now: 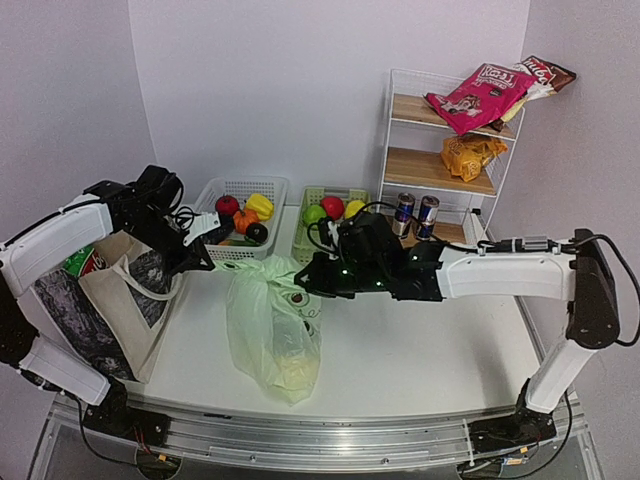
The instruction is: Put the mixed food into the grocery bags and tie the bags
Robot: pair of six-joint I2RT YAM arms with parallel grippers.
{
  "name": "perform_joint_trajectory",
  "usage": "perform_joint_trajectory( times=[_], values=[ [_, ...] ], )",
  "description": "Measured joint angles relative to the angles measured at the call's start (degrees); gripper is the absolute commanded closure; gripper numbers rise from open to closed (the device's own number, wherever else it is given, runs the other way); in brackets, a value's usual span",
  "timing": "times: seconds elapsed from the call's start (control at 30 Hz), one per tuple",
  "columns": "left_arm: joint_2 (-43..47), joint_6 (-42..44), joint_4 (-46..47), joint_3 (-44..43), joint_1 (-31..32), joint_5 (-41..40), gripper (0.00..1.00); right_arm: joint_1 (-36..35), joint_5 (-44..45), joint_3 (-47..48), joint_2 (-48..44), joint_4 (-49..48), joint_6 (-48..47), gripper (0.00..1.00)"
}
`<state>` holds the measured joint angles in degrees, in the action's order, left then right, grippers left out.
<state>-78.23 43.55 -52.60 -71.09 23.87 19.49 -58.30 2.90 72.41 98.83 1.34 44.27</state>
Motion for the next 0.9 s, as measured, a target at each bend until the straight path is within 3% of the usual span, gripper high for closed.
perform_joint_trajectory(
  times=[0.53, 0.9],
  values=[
    [0.9, 8.0, 14.6, 19.3, 5.1, -7.5, 1.00, -1.1, 12.4, -7.8, 3.2, 6.2, -3.3, 1.00],
    [-0.6, 12.3, 21.2, 21.3, 3.9, -9.1, 1.00, -1.1, 13.5, -12.1, 4.5, 3.9, -3.5, 1.00]
  ],
)
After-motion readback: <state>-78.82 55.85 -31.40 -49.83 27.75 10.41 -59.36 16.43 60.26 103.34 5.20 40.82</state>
